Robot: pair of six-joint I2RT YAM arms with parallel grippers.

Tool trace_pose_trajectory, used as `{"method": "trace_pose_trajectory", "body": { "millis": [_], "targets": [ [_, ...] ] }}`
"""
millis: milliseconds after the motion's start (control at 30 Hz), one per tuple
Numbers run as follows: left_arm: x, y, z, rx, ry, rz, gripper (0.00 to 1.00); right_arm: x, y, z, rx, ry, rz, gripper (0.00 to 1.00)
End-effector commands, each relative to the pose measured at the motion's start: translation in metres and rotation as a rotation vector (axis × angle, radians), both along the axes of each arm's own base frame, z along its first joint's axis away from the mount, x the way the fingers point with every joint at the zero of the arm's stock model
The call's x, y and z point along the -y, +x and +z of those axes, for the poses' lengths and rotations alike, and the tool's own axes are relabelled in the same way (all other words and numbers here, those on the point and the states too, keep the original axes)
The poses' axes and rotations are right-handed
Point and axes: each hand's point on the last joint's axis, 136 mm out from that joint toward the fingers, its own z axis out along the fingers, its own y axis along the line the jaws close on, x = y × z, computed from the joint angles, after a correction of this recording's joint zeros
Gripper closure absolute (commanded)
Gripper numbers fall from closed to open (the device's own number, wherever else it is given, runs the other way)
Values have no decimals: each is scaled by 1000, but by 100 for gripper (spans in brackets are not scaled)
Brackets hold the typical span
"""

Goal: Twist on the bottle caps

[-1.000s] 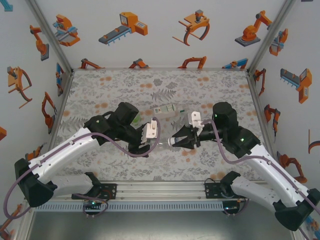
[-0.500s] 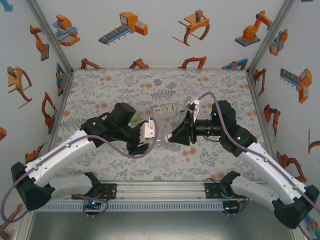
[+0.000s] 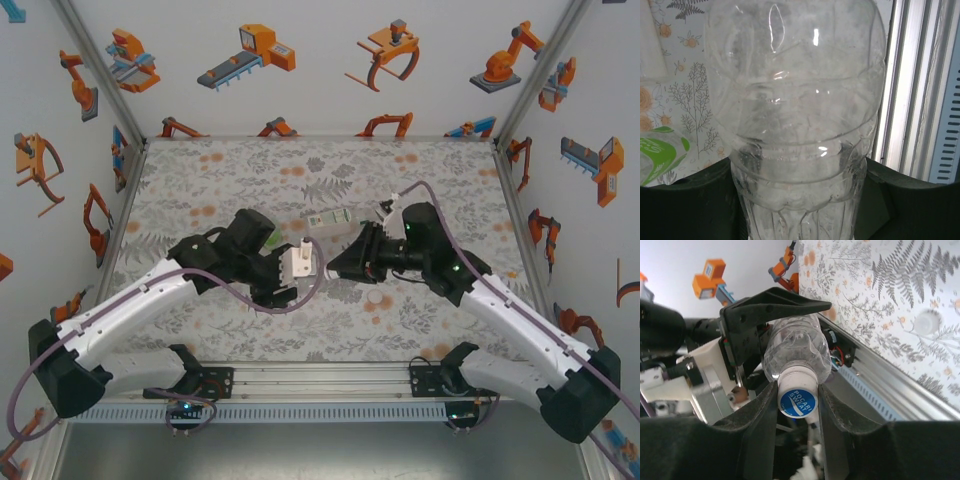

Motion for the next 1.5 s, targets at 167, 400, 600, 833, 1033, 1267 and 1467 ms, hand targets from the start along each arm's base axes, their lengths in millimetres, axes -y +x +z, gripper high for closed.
{"method": "trace_pose_trajectory", "body": {
  "millis": [167,400,600,833,1033,1267,1467],
  "targets": [
    [41,10,46,75,-219,-53,100,8,-5,-19,-211,-21,-120,97],
    [42,13,44,75,-210,-33,100,9,-1,-15,-177,-22,-132,80],
    [40,10,43,78,-217,-41,100,12,4,2,-34,-51,-108,47],
    [39,3,40,56,-222,-58,100,17,7,40,185,-73,-69,24],
    [38,-1,41,48,-231,-60,100,34,8,57,354,-169,-59,22],
    [35,-4,40,43,-236,-60,100,52,7,92,654,-274,-29,23],
    [36,-9,42,29,-249,-82,100,37,-19,127,1018,-212,179,32]
  ]
}}
